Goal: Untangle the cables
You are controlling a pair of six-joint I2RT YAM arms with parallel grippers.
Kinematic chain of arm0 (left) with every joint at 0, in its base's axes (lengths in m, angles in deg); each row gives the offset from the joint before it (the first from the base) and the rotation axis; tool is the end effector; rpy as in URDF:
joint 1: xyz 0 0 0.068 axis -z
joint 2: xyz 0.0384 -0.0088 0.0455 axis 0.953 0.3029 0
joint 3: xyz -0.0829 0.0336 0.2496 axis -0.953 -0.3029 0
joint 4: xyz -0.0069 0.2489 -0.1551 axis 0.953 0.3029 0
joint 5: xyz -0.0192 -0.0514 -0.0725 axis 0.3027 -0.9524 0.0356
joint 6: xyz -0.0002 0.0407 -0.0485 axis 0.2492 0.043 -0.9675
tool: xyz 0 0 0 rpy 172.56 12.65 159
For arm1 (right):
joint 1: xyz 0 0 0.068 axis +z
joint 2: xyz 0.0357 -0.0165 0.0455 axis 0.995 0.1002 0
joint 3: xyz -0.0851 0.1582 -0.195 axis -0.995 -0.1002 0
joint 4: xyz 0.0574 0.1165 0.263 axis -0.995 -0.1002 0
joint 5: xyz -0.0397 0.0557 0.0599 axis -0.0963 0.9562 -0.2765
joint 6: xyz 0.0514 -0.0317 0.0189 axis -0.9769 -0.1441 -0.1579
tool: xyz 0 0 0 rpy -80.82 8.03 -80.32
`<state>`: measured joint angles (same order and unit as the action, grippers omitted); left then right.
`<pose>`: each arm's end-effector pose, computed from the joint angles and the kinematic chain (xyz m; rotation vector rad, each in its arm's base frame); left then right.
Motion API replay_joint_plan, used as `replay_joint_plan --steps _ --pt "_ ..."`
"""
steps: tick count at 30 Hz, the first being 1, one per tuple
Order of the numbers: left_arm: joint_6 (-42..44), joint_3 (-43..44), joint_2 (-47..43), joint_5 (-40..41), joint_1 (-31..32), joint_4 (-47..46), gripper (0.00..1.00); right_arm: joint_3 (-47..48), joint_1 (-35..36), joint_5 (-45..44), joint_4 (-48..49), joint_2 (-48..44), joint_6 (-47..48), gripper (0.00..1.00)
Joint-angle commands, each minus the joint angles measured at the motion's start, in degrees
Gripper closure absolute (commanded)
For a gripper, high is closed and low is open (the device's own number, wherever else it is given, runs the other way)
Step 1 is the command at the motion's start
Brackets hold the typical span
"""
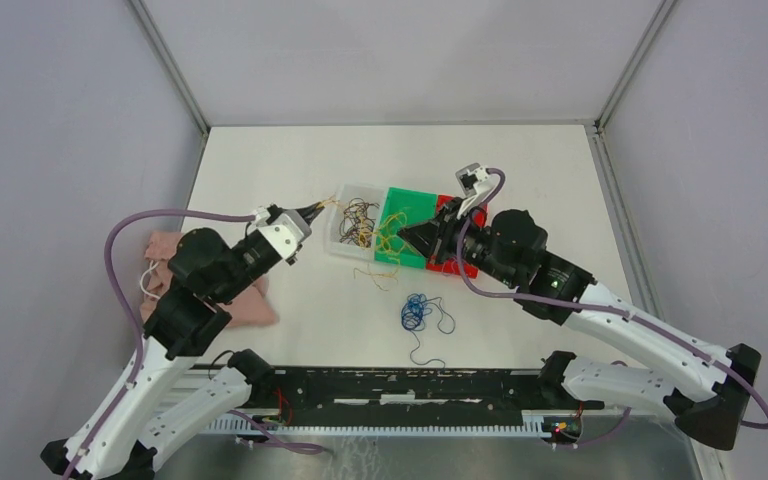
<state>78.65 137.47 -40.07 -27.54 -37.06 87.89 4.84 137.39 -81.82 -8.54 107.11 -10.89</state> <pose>0.1427 -0.1145 0.4160 0.9479 1.2256 -0.2939 0.1719 0.2273 0.3711 -0.2591 1.7677 1.1320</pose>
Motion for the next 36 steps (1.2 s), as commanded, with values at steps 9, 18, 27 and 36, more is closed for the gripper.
replay_joint_plan --steps 9,18,27,36 --pt "14.05 -1.13 0.07 16.45 -0.26 -22.73 0.95 -8.29 0.1 -1.4 3.59 -2.68 -7.92 0.94" --pt "16.71 5.53 4.01 14.9 -0.22 -35.58 0.95 -16.85 0.2 -0.84 4.89 -3.17 -12.32 0.89" --pt "13.54 15.33 9.09 15.63 -0.23 -37.04 0.95 -20.21 0.84 1.12 5.82 -1.26 -13.97 0.67" --pt "11.7 14.59 7.39 8.31 -0.24 -33.81 0.93 -9.29 0.89 1.59 -4.59 -2.85 -5.25 0.41"
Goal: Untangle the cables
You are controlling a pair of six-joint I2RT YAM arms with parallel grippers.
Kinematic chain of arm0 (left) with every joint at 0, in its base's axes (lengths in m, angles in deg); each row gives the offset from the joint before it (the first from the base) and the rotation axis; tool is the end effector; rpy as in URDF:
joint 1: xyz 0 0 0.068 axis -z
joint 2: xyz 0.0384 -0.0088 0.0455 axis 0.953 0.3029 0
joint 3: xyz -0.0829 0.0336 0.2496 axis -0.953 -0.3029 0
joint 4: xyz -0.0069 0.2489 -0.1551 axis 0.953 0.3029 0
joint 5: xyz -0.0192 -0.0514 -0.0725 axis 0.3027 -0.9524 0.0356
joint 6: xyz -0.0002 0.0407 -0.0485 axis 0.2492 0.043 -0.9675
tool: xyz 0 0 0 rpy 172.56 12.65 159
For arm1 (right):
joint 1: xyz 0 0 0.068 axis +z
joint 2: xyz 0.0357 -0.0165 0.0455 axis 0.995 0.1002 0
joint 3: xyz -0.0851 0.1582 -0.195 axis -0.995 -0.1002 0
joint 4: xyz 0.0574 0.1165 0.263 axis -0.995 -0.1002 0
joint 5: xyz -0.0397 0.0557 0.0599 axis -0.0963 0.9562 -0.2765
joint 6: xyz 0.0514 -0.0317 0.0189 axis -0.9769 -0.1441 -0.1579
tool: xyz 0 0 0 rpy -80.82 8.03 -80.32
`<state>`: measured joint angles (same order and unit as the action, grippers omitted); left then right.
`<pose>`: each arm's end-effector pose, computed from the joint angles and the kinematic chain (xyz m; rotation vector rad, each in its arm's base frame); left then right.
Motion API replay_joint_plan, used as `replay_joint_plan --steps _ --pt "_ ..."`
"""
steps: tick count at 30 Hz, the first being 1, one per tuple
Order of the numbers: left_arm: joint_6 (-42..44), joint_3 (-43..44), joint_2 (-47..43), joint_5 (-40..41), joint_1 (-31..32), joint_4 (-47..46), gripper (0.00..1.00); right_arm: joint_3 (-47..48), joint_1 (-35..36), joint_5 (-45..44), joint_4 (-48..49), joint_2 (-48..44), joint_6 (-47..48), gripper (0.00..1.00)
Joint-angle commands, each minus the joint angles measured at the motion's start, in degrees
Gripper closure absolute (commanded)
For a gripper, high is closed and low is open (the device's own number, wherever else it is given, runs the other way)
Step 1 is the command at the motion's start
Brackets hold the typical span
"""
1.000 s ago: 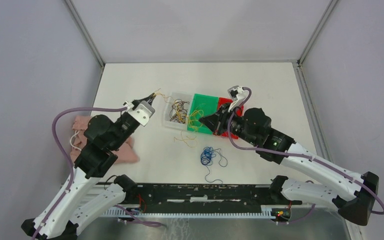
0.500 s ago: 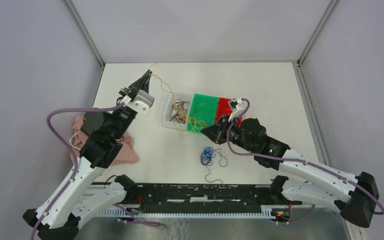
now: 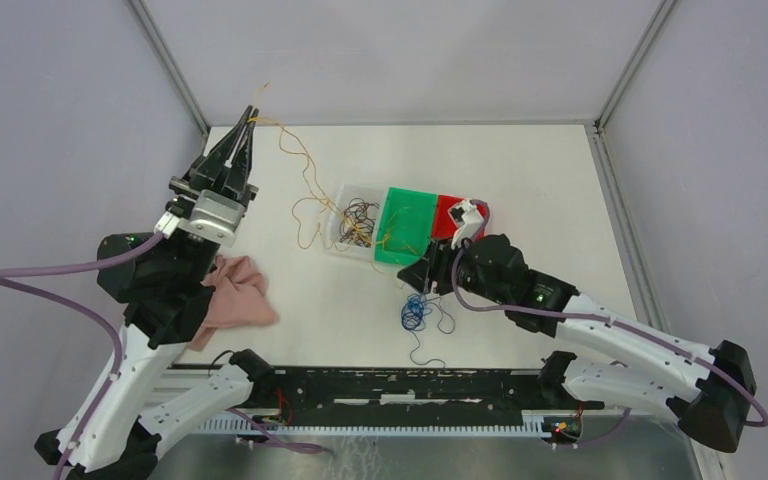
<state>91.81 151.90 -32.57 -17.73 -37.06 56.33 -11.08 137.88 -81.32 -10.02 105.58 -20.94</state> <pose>0.1270 -0.0933 0.5454 0.5720 0.6568 0.0502 0.1643 0.2217 0.2630 -0.1425 2.1010 1.0985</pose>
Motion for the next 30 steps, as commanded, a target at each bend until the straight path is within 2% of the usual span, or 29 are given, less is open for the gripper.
replay_joint_plan --steps 1,4,8,20,30 --pt "-1.07 0.27 -0.02 -0.67 -0.25 -3.09 0.93 7.36 0.42 1.65 -4.27 -0.77 5.68 0.41" --pt "0.7 0.68 0.32 0.38 -0.24 -6.17 0.93 6.83 0.42 1.16 -6.94 0.12 6.44 0.42" --pt "3.7 3.72 2.33 2.78 -0.26 -12.1 0.93 1.44 0.38 0.43 -3.16 -0.37 4.66 0.42" --pt "7.33 19.98 8.79 0.57 -0.24 -12.45 0.91 -4.21 0.44 -2.21 -0.78 2.1 3.93 0.41" --pt "13.91 38.77 17.09 0.05 -0.23 -13.8 0.92 -7.91 1.72 -2.48 2.87 4.21 1.99 0.43"
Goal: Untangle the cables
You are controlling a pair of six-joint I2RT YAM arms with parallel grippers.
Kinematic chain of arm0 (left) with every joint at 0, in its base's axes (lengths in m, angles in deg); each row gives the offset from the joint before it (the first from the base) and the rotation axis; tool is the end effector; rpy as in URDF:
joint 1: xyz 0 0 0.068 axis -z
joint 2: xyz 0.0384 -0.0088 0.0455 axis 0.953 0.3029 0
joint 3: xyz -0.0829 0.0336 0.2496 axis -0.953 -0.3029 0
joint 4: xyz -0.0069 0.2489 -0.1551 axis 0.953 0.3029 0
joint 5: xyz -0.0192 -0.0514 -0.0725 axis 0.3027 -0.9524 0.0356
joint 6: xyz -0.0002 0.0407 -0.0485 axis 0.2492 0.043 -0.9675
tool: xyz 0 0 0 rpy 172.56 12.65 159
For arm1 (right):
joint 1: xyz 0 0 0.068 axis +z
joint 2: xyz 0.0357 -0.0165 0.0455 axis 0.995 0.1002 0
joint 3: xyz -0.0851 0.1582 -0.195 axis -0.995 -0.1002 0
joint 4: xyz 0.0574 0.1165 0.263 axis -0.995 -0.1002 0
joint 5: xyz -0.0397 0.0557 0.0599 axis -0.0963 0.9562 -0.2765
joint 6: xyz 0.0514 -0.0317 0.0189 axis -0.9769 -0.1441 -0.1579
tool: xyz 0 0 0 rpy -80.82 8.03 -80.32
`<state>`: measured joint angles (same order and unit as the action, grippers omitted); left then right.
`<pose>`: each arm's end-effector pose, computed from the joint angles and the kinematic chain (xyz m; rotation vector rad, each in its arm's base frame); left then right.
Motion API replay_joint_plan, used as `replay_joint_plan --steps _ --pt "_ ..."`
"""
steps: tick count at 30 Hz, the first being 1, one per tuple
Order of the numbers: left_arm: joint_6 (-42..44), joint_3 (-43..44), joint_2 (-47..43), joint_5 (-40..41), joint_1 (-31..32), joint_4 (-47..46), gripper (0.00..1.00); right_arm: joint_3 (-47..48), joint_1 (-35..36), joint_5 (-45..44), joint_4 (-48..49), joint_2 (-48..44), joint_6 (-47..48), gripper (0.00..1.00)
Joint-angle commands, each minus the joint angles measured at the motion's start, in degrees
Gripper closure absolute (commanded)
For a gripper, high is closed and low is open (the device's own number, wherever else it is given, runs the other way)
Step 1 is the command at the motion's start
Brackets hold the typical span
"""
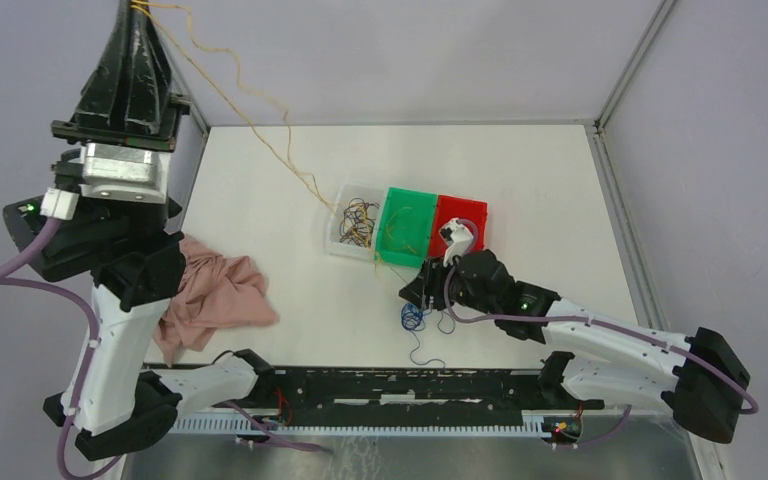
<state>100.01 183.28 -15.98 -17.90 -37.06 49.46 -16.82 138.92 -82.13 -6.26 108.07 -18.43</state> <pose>0.1036 -0.0769 0.6711 0.3707 0.3290 0.2038 0.1607 0.2242 0.2197 -0.2052 2.1629 1.0186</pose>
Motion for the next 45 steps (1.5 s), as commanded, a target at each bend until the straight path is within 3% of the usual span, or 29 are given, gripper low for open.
replay_joint_plan --steps 1,13,17,25,30,39,45 --pt "6.49 9.2 1.22 0.09 -0.21 -6.81 0.92 -2.38 0.88 -1.67 -0.46 2.13 -0.65 0.43" --pt "14.5 36.37 12.29 -2.93 -0.24 -2.3 0.92 0.31 4.85 -4.28 0.57 7.64 0.8 0.42" --pt "16.93 38.34 11.76 -3.56 -0.1 -1.98 0.92 -0.73 5.48 -6.23 0.41 8.2 1.33 0.4" --pt "11.91 6.72 -4.26 -2.44 -0.11 6.36 0.94 7.76 5.57 -6.27 -3.49 6.42 5.54 0.4" --pt "7.26 0.06 -6.96 -2.93 -0.06 9.69 0.94 14.07 5.68 -4.58 -5.43 5.85 7.03 0.39" --pt "3.73 -11.73 -13.62 -7.83 -0.14 19.16 0.93 29.26 5.65 0.8 -4.96 6.41 11.26 0.26" --pt "-0.75 -20.94 -18.65 -11.23 -0.07 22.86 0.91 32.28 5.69 3.32 -0.81 7.57 12.74 0.23"
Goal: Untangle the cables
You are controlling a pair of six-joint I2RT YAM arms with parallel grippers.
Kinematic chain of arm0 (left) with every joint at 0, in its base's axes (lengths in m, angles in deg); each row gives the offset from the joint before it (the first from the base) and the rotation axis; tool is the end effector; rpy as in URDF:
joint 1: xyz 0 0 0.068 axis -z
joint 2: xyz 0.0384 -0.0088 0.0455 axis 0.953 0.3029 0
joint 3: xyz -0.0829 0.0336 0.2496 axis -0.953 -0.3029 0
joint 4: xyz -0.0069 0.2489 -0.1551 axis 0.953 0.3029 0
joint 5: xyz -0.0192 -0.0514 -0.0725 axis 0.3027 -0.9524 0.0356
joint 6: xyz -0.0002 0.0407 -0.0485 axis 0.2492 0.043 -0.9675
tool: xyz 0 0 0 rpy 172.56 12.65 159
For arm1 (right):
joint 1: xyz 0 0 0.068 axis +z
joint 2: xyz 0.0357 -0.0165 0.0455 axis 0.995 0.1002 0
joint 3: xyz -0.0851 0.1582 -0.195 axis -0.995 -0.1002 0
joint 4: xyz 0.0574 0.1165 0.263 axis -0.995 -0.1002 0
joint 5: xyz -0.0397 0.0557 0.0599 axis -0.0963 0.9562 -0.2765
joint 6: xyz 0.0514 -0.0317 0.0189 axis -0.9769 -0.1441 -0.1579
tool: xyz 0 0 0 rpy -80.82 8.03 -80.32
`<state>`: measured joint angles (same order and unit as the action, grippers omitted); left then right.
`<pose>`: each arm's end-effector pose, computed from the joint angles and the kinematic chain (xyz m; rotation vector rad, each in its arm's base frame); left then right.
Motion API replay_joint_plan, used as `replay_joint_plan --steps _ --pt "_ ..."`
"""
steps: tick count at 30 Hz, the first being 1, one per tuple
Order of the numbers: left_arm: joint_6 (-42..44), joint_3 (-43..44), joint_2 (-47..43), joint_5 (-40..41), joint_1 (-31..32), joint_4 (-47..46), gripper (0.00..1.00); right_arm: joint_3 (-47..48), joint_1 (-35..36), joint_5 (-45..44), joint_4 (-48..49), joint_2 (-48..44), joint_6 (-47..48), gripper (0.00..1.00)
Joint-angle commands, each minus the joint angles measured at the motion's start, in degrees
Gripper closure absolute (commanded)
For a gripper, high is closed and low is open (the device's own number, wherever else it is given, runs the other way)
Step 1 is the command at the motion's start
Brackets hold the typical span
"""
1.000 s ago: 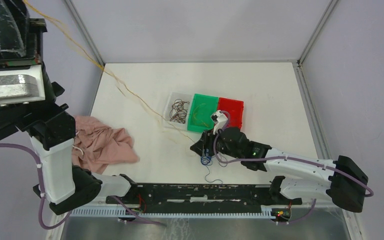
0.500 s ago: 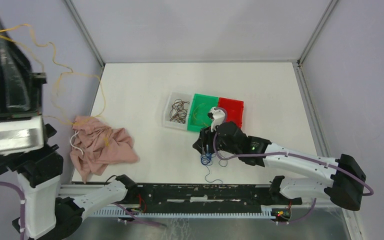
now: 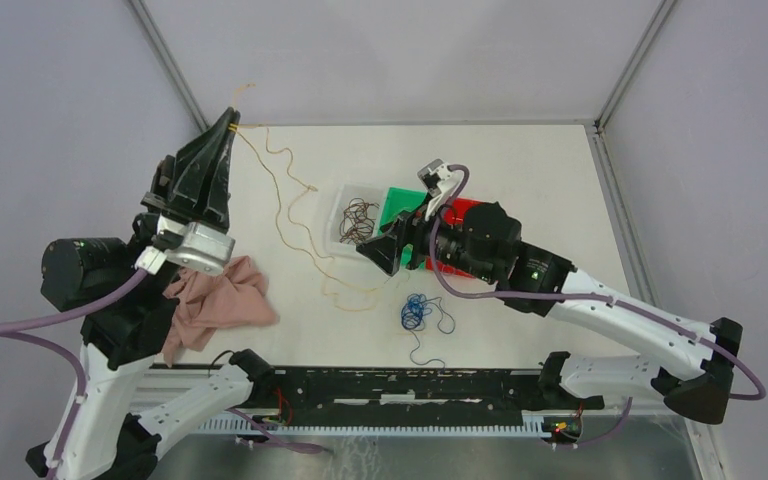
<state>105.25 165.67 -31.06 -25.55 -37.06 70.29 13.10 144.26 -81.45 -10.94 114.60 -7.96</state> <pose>0.0943 -0.0782 0.5910 0.7557 0.5168 0.2055 0.1574 0.2709 0.3875 -0.4248 1.7801 1.1708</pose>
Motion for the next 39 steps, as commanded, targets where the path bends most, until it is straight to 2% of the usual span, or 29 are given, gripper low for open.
replay_joint_plan --steps 1,5,13,39 --pt "-6.74 -4.42 -4.14 -4.37 -0.07 2.31 0.91 2.28 0.29 2.66 4.2 1.14 2.18 0.22" --pt "-8.83 -6.29 -4.95 -7.76 -0.02 3.26 0.9 1.45 0.29 3.76 5.57 1.86 1.12 0.24" --pt "-9.55 -6.36 -3.91 -8.31 -0.03 1.94 0.89 -1.18 0.29 5.7 7.43 2.98 -0.86 0.28" --pt "-9.1 -9.98 -7.08 -6.79 -0.07 4.18 0.88 4.01 1.6 10.48 17.08 5.15 2.47 0.24"
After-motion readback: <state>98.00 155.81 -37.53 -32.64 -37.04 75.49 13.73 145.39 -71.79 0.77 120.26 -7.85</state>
